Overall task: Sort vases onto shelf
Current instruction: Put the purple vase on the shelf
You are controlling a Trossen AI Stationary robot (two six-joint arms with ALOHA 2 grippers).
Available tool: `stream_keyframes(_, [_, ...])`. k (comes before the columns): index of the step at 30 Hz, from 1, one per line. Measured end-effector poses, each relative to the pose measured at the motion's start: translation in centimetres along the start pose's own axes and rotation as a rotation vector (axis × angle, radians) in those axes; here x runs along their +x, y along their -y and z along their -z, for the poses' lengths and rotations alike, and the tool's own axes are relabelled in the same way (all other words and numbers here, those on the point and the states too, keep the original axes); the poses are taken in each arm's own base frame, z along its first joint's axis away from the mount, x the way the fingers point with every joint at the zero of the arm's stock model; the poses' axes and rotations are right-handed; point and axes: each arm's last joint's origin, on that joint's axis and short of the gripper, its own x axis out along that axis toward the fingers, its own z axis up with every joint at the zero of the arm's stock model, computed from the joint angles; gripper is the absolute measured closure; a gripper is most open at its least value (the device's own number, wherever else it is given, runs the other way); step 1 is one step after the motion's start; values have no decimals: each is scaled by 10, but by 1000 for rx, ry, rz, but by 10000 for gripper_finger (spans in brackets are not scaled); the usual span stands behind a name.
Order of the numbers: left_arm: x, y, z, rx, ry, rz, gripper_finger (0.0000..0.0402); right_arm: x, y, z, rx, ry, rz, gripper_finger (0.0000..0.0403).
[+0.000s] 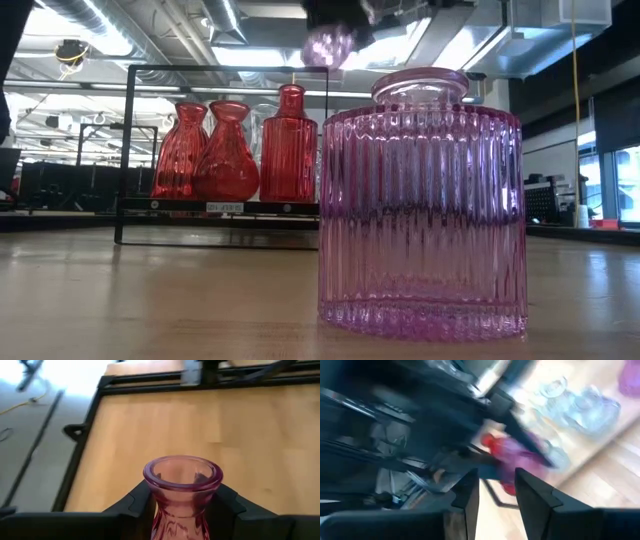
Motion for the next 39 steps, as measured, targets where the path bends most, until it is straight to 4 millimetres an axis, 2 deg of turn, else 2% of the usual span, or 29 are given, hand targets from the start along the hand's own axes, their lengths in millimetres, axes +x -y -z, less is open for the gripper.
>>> stream_keyframes(2, [2, -1, 2, -3, -18, -33, 283, -4, -1, 1, 13, -6, -9, 287])
stream_keyframes(6, [-8, -2, 0, -18, -17, -57, 283, -8, -1, 3, 17, -9, -5, 287])
stream_keyframes(11, [-15, -4, -4, -25, 30, -58, 283, -29, -7, -2, -10, 42, -4, 287])
stream_keyframes(17, [-63, -26, -10, -71, 132, -121, 283, -42, -4, 2, -30, 45, 55, 287])
stream_keyframes(21, [-101, -48, 1, -112, 257, -165, 283, -49, -1, 6, -32, 36, 98, 287])
stream_keyframes(25, [-125, -69, 40, -157, 410, -178, 283, -49, 1, 8, -31, 18, 126, 287])
stream_keyframes(30, [-139, -89, 108, -221, 603, -252, 283, -50, 1, 8, -33, 25, 127, 287])
stream_keyframes(36, [-120, -116, 190, -332, 798, -293, 283, -50, 2, 7, -34, 57, 159, 287])
stream_keyframes(39, [-105, -132, 225, -375, 793, -308, 283, -50, 2, 5, -35, 79, 166, 288])
